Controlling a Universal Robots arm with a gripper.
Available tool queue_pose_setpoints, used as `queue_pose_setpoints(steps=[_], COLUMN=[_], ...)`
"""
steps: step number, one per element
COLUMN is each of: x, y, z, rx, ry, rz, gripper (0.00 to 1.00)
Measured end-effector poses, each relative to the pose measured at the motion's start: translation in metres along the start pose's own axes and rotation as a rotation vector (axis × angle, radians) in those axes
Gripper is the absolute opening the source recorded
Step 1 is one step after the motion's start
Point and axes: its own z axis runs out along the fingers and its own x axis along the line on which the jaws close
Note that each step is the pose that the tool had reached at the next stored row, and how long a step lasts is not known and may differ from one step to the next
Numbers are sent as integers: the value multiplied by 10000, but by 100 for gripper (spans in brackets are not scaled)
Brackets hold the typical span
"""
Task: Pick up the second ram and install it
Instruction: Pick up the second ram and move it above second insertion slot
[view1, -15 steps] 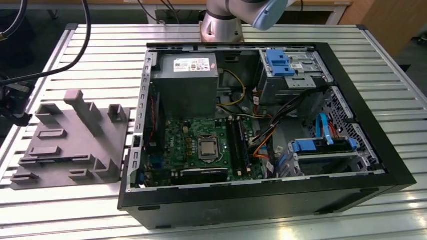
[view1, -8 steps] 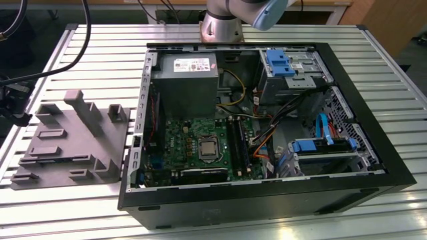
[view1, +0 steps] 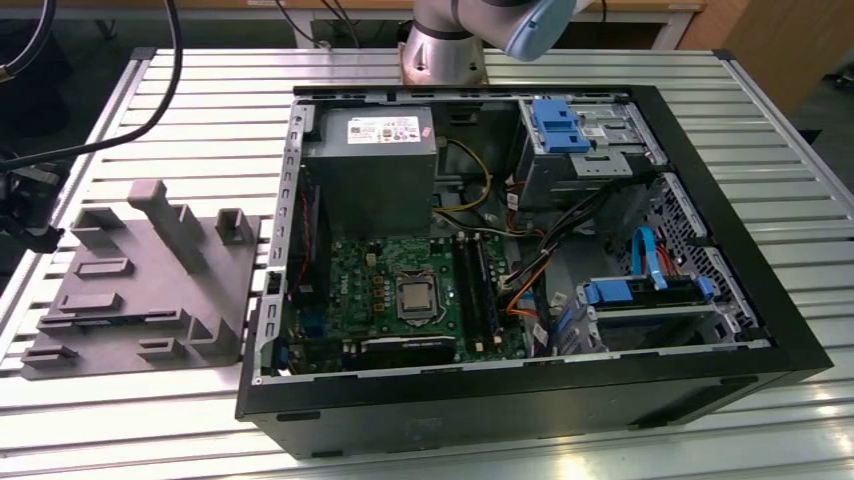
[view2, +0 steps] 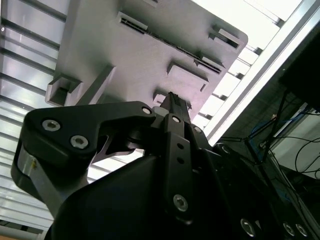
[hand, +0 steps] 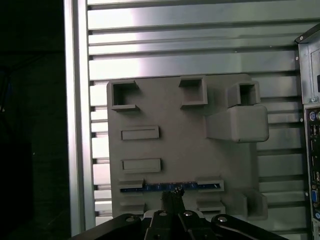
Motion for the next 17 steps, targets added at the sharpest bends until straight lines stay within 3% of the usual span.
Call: queue_pose_setpoints(steps=[6,17], x=[0,0], y=[0,0], z=[0,1], rx=[5,17], ry=[25,90], rz=[-573,-2023], gripper=[11,11])
